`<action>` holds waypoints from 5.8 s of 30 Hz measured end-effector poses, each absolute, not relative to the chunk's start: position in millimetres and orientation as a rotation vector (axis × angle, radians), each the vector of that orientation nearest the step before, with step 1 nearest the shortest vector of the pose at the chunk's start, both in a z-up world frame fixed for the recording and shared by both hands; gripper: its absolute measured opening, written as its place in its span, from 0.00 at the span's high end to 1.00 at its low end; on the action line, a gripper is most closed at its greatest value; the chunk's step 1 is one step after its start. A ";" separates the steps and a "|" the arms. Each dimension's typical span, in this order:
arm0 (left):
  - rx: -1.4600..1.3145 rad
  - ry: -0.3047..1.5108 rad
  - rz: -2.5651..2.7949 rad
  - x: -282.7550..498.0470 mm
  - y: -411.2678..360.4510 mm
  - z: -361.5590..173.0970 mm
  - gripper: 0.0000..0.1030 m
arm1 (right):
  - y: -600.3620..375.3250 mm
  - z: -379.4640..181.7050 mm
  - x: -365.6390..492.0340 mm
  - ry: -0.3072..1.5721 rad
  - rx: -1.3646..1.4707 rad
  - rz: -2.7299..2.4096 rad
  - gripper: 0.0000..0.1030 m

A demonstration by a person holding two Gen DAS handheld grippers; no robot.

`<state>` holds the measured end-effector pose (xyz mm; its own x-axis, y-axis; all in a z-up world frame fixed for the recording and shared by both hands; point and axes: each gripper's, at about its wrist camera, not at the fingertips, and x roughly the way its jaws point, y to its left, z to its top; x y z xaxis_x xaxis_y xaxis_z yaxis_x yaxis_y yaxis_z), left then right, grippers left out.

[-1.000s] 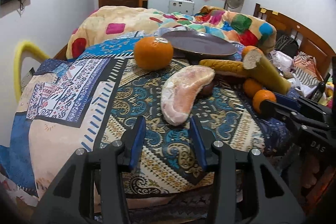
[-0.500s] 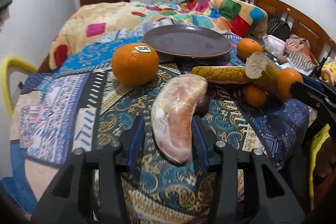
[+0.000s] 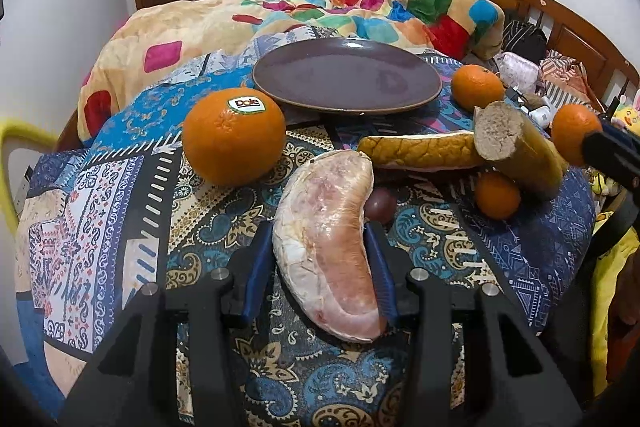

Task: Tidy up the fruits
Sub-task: 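Grasp and lift the pomelo segment with left tool while right tool grasps the small orange, then lower the pomelo onto the purple plate with left tool while right tool sets the orange there, then open left tool, move to the large Dole orange and grasp it, then carry the Dole orange toward the plate with left tool while right tool places another orange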

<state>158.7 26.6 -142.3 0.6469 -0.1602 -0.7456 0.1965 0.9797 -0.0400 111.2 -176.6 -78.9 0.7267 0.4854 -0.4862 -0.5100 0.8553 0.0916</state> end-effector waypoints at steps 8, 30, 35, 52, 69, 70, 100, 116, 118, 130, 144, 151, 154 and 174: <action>0.042 0.765 -0.183 143.8 32.8 -118.8 0.58 | -184.6 -72.5 121.0 0.517 -0.062 0.506 0.67; 0.019 0.609 -0.147 193.6 26.2 -39.9 0.58 | -179.5 -19.7 172.6 0.381 -0.146 0.416 0.67; 0.019 0.606 -0.144 216.0 19.4 -35.1 0.58 | -170.2 -14.6 193.9 0.365 -0.143 0.412 0.67; -0.003 0.728 -0.077 308.2 18.6 -66.8 0.58 | -155.3 -50.3 281.1 0.555 -0.177 0.433 0.67; 0.018 0.898 -0.058 351.8 10.2 -105.1 0.59 | -136.5 -85.5 331.1 0.829 -0.250 0.476 0.67; 0.034 0.891 -0.060 351.1 7.4 -103.2 0.59 | -135.4 -87.3 333.6 0.840 -0.256 0.475 0.67; 0.006 0.789 -0.018 289.3 51.6 -63.7 0.55 | -155.8 -55.7 298.9 0.785 -0.226 0.481 0.53; -0.002 0.838 -0.037 243.7 77.4 -92.2 0.26 | -192.4 -57.7 244.8 0.710 -0.228 0.418 0.40; 0.004 0.854 -0.039 241.1 78.1 -99.0 0.25 | -195.9 -64.2 240.9 0.719 -0.234 0.409 0.37; 0.027 0.882 -0.077 236.3 68.1 -120.3 0.17 | -203.4 -91.6 231.3 0.765 -0.258 0.396 0.30; 0.023 0.892 -0.085 245.4 64.1 -130.6 0.26 | -208.0 -112.4 253.5 0.836 -0.171 0.411 0.34; -0.008 0.901 -0.106 246.4 66.8 -130.1 0.33 | -208.5 -110.0 251.0 0.837 -0.160 0.430 0.41; -0.003 0.903 -0.101 244.3 66.2 -128.1 0.33 | -209.6 -108.2 248.7 0.834 -0.160 0.430 0.41; -0.001 0.784 -0.072 250.3 68.5 -72.1 0.34 | -205.9 -52.4 260.8 0.688 -0.129 0.433 0.41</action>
